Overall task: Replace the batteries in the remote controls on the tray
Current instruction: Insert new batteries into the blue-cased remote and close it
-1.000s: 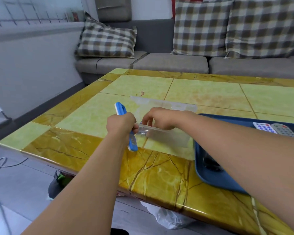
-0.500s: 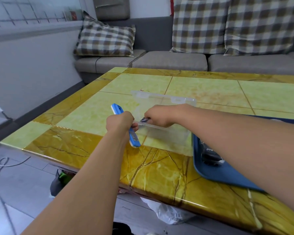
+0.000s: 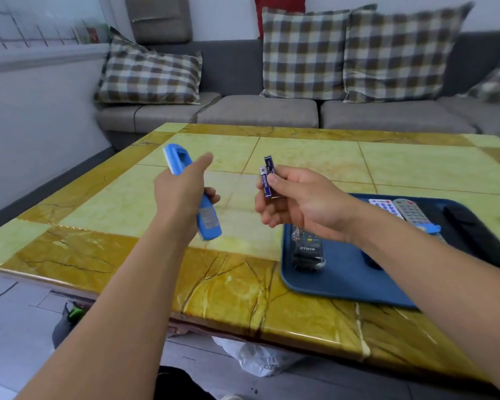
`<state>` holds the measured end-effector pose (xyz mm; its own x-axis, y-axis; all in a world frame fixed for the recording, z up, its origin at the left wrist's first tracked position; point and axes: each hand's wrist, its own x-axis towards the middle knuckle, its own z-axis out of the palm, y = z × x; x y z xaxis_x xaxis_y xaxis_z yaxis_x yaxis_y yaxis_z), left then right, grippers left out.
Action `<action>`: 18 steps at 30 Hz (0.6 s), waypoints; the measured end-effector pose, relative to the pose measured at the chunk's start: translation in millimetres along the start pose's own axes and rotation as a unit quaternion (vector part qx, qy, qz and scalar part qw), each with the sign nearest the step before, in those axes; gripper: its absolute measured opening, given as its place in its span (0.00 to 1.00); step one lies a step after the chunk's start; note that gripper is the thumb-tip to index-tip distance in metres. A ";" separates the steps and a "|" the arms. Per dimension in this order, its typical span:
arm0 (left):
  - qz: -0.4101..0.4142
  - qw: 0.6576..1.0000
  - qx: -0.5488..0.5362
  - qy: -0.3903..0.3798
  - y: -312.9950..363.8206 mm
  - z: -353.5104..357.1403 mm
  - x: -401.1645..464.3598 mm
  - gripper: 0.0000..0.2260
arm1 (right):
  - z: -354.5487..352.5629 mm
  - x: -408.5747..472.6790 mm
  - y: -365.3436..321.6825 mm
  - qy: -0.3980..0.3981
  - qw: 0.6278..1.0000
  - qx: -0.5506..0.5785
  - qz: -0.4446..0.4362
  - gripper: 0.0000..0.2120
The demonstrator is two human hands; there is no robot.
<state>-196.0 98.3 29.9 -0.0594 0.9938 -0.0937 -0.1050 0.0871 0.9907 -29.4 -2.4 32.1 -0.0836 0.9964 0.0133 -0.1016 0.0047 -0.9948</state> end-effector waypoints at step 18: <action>-0.107 0.891 -0.015 -0.441 -19.3 160.6 -119.4 0.08 | -119.5 -124.5 -4.6 0.243 0.967 0.081 -0.009 0.06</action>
<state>-27.5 -11.1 37.8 0.7675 0.6225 -0.1535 -0.0466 0.2929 0.9550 99.9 -116.4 23.1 0.3913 0.9184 -0.0582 -0.2559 0.0478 -0.9655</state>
